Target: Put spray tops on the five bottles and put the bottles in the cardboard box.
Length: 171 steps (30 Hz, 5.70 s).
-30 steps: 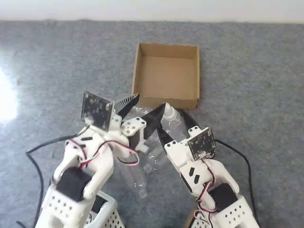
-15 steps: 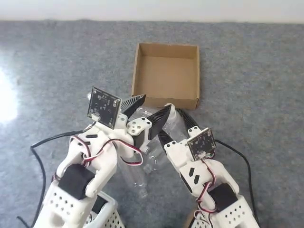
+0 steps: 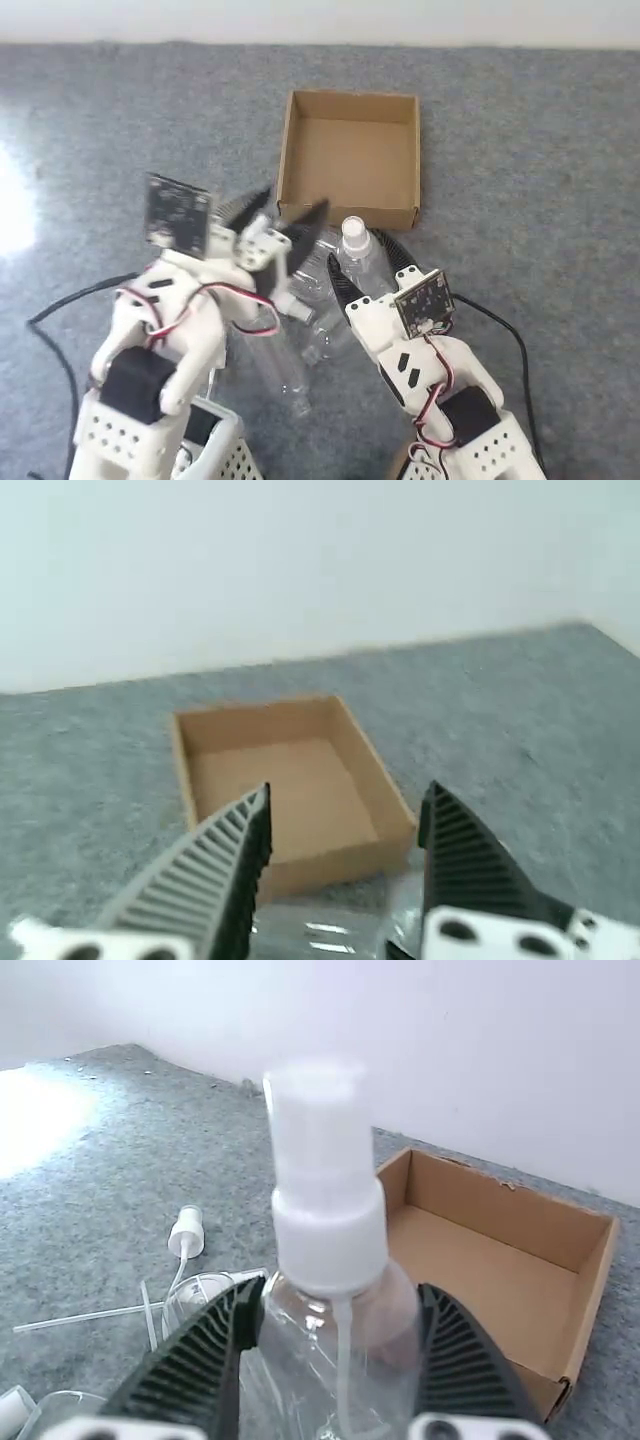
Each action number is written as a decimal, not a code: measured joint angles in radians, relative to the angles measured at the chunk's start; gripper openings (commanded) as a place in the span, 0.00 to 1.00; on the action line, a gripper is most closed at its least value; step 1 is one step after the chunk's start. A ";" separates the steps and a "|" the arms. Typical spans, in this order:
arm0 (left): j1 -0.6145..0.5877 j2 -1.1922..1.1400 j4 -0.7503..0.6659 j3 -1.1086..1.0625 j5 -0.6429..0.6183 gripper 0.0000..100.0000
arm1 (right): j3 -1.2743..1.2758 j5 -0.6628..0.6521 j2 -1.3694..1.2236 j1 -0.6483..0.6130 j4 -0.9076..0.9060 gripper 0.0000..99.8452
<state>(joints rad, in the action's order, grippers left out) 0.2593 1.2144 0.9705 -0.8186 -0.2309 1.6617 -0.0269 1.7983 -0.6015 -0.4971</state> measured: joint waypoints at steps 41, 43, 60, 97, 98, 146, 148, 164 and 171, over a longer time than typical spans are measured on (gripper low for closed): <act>-0.433 -0.006 -0.359 -0.522 -0.031 0.23 | -0.315 0.000 -0.083 0.144 0.000 0.13; -0.433 -0.006 -0.361 -0.522 -0.031 0.23 | -0.385 0.000 -0.189 0.143 0.000 0.13; -0.434 -0.006 -0.361 -0.522 -0.031 0.23 | -0.786 0.000 -1.085 0.143 0.396 0.13; -0.434 -0.006 -0.361 -0.522 -0.031 0.23 | -1.732 0.140 -2.398 0.189 0.672 0.13; -0.434 -0.006 -0.361 -0.522 -0.031 0.23 | -1.754 0.140 -2.423 0.189 0.672 0.13; -0.436 -0.006 -0.361 -0.522 -0.031 0.23 | -2.001 0.140 -2.688 0.170 0.491 0.31; -0.436 -0.006 -0.361 -0.522 -0.031 0.23 | -2.001 0.140 -2.671 0.170 0.459 0.31; -0.433 -0.006 -0.361 -0.522 -0.031 0.23 | -1.824 0.140 -2.435 0.152 0.358 0.31; -0.451 -0.006 -0.361 -0.522 -0.031 0.23 | -1.702 0.140 -2.328 0.152 0.351 0.31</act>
<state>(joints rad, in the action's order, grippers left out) -0.1918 1.2083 0.6099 -1.3403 -0.2616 -0.0399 0.1128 -0.5294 -0.4496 -0.1458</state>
